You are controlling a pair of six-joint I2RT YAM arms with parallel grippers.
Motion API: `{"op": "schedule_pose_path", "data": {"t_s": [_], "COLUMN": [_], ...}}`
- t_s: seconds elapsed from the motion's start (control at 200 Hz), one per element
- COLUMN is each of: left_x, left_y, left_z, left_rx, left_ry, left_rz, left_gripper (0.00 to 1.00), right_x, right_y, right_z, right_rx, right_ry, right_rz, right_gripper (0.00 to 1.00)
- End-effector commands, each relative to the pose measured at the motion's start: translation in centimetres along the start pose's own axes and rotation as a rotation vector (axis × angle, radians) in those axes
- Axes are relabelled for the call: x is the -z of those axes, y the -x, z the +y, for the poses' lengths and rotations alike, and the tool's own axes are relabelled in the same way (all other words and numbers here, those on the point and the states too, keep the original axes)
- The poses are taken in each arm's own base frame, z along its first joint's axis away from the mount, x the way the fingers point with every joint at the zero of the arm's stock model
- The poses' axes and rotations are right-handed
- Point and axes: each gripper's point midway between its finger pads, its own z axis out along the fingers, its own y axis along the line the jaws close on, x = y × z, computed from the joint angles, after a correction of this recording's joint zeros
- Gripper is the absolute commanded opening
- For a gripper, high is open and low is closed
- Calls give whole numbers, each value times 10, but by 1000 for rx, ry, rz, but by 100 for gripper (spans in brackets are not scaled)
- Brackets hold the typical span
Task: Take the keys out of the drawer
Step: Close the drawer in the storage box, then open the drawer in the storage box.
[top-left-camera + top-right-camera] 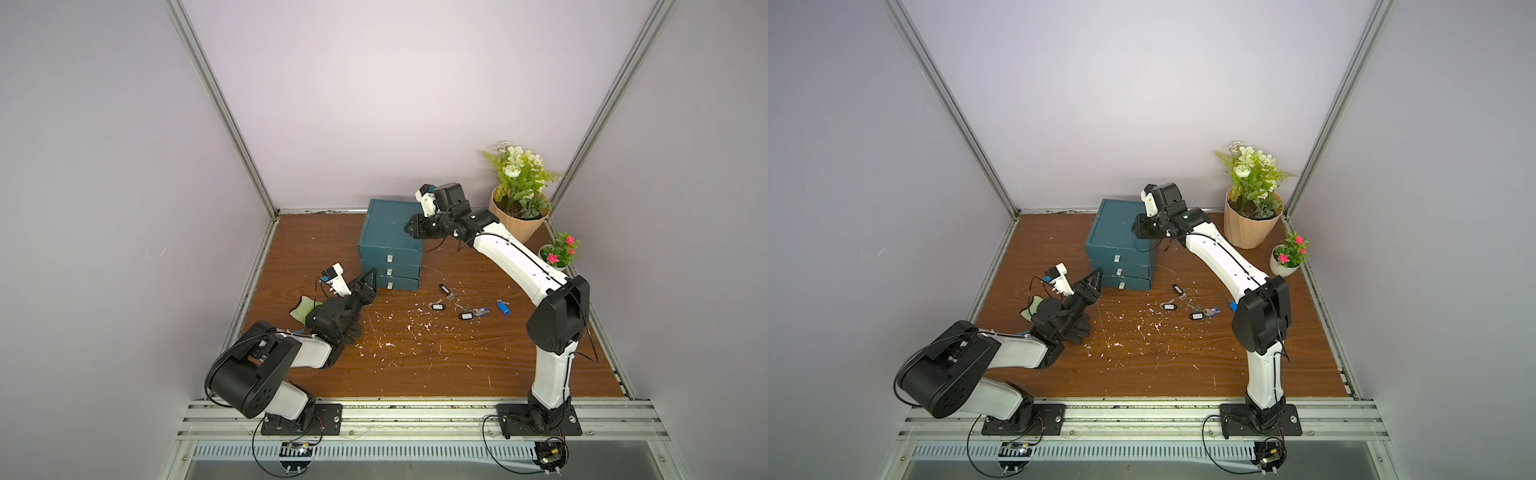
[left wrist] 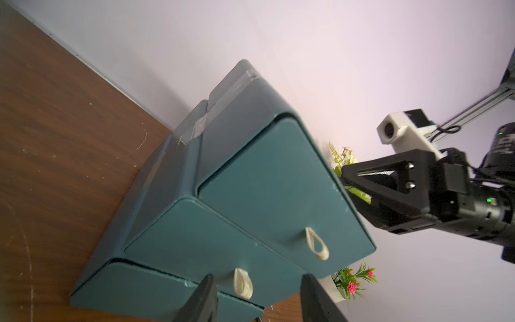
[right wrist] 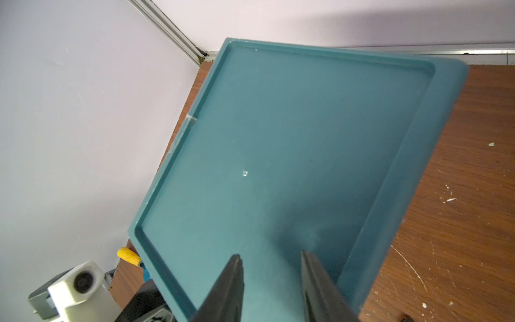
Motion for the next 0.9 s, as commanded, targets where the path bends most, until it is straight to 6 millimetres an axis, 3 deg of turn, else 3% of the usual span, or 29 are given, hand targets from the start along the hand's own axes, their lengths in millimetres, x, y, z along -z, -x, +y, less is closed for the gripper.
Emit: {"op": "schedule_pose_path", "data": {"t_s": [0.0,0.115,0.265,0.51,0.726,0.896], "left_x": [-2,-14,-19,-18,-31,-36], "left_y": [-28,-52,-68,-74,-77,-76], "left_z": [17,9,22,46,48,53], "left_rx": [112,111,147,226,335,445], "left_ry": [74,63,115,180,107,76], "left_rz": [76,128,141,101,52,3], "left_gripper": [50,48,48,42,27,26], "right_x": [42,50,48,49,52,50], "right_y": [28,25,17,15,20,20], "right_z": [24,32,33,32,25,21], "right_rx": [80,94,83,87,82,76], "right_ry": [56,111,141,150,139,132], "right_rz": [-97,-120,-111,-104,-112,-109], "right_gripper": [39,39,39,39,37,37]}}
